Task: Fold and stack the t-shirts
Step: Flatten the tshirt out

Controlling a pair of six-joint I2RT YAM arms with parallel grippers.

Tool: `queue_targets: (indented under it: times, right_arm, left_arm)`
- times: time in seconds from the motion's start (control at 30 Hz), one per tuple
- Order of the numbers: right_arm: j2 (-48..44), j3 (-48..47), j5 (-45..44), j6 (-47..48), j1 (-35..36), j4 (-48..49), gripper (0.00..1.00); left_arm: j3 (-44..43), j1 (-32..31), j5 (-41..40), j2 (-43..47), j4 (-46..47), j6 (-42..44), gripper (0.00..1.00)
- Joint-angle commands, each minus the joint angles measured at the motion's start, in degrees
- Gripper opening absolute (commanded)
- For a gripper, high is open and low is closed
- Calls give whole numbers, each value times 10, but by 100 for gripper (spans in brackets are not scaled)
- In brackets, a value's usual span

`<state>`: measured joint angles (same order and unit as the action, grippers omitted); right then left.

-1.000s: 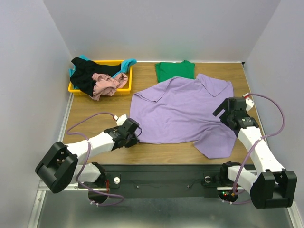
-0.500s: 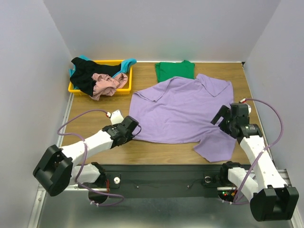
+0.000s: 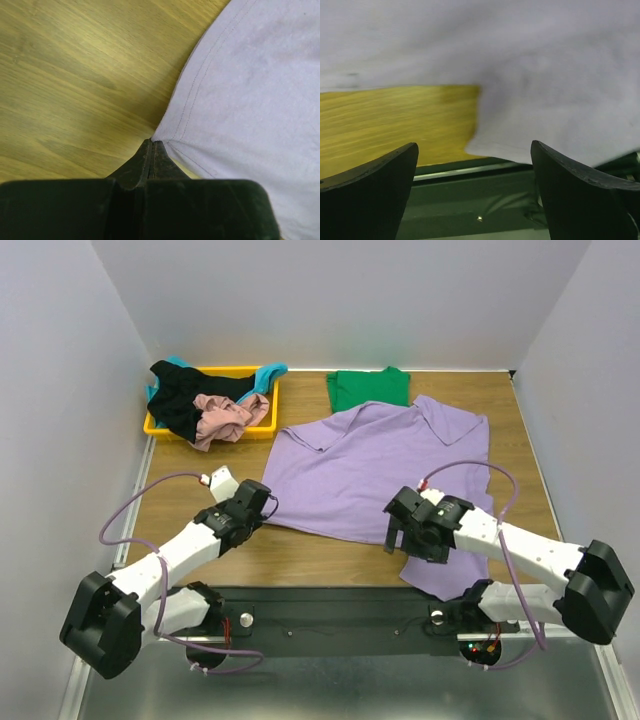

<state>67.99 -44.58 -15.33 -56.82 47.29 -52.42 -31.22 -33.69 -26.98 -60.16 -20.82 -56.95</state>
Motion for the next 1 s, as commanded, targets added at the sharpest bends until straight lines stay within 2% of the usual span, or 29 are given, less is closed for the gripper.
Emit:
queue_targets:
  times: [0.0,0.17,0.3,0.47,0.6,0.7,0.9,0.97]
  right_arm:
    - [-30,23,-29,-136,5,-123,100]
    - [-102,81,38,-173,5,-134,100]
    - [-110,91,41,-184,5,-148,100]
    - [-52,74,43,-154,6,-127,98]
    - [-16,92,71,-99,6,-21,96]
    - [16,99,57,-95,6,0,91]
    - [50,126,28,-109,5,33,68]
    - [50,133,16,-105,5,53,48]
  left_arm:
    - [5,14,-29,26,22,28,0]
    - [6,19,-18,31,30,39,0]
    - [12,20,-15,38,34,39,0]
    - [13,21,-9,46,36,42,0]
    - [13,21,-4,47,46,47,0]
    - [6,21,-6,44,39,50,0]
    - [6,21,4,51,52,54,0]
    - [6,21,0,51,51,54,0]
